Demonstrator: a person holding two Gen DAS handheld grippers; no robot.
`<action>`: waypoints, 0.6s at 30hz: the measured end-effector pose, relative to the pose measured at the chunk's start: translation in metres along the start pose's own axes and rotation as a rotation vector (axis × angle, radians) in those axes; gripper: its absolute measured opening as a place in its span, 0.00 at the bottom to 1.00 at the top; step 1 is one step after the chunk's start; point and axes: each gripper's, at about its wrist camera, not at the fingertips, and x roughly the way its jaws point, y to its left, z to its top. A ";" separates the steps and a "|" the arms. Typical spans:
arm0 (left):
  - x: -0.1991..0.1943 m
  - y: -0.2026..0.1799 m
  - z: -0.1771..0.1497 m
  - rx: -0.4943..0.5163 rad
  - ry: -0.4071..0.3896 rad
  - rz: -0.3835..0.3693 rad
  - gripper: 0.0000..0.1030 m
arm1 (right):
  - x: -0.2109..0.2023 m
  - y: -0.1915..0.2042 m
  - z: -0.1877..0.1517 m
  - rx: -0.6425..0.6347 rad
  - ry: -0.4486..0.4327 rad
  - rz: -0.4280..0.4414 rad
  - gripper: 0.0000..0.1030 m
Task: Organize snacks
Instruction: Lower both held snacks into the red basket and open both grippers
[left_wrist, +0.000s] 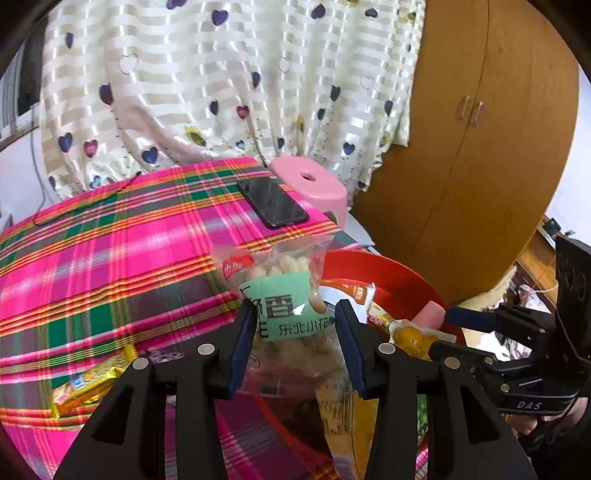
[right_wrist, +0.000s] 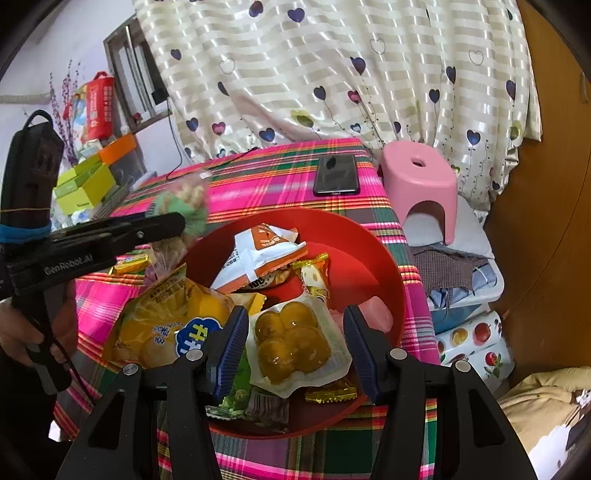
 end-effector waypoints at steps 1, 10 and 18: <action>0.003 -0.002 0.000 0.006 0.008 -0.010 0.45 | 0.001 -0.001 0.001 0.001 0.001 0.001 0.51; 0.002 -0.006 -0.001 0.029 -0.006 -0.076 0.54 | 0.008 0.000 0.003 -0.004 0.003 0.005 0.51; 0.008 -0.010 -0.001 0.034 -0.017 -0.164 0.66 | 0.008 0.001 0.003 -0.004 0.003 0.005 0.51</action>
